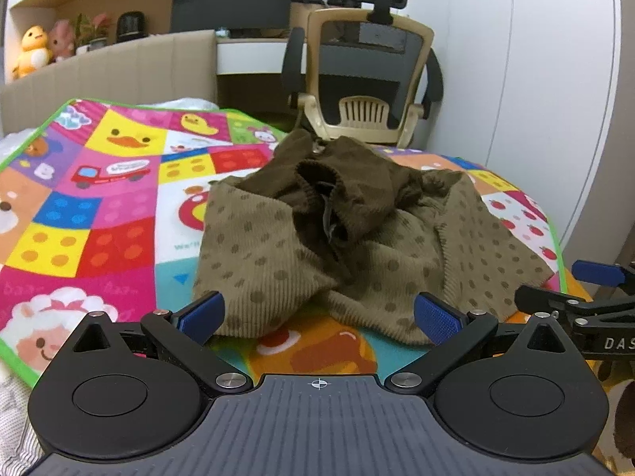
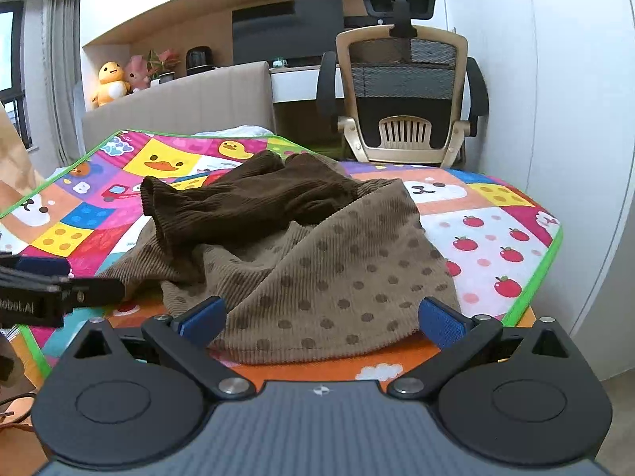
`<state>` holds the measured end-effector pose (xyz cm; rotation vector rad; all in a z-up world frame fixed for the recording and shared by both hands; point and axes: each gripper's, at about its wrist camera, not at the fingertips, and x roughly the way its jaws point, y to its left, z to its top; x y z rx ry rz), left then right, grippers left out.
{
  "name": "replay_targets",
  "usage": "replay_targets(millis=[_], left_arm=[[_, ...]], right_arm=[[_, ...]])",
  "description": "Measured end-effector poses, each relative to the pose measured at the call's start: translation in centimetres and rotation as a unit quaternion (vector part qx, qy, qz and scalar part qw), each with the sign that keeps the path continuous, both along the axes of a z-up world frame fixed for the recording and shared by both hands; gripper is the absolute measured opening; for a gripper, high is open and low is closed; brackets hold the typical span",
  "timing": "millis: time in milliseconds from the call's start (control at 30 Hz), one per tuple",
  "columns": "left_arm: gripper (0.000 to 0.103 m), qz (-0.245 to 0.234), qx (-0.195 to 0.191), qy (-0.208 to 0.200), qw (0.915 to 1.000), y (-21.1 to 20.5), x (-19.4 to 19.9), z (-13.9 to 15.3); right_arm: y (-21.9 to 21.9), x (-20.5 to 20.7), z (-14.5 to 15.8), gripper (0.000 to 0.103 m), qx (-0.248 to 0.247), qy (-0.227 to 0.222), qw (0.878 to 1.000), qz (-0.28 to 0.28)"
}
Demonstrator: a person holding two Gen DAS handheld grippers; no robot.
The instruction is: Fold clothes
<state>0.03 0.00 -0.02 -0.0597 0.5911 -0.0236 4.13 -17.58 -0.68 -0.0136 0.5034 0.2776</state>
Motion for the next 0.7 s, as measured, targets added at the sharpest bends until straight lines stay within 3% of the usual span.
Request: replay_targets(millis=[233, 700], left_arm=[[0.103, -0.008, 0.009, -0.009, 0.9999, -0.58, -0.68, -0.44], [0.103, -0.002, -0.003, 0.014, 0.9999, -0.08, -0.25, -0.76]], right_arm=[[0.09, -0.07, -0.25, 0.103, 0.009, 0.011, 1.0, 0.003], [0.25, -0.03, -0.36, 0.103, 0.005, 0.012, 1.0, 0.007]])
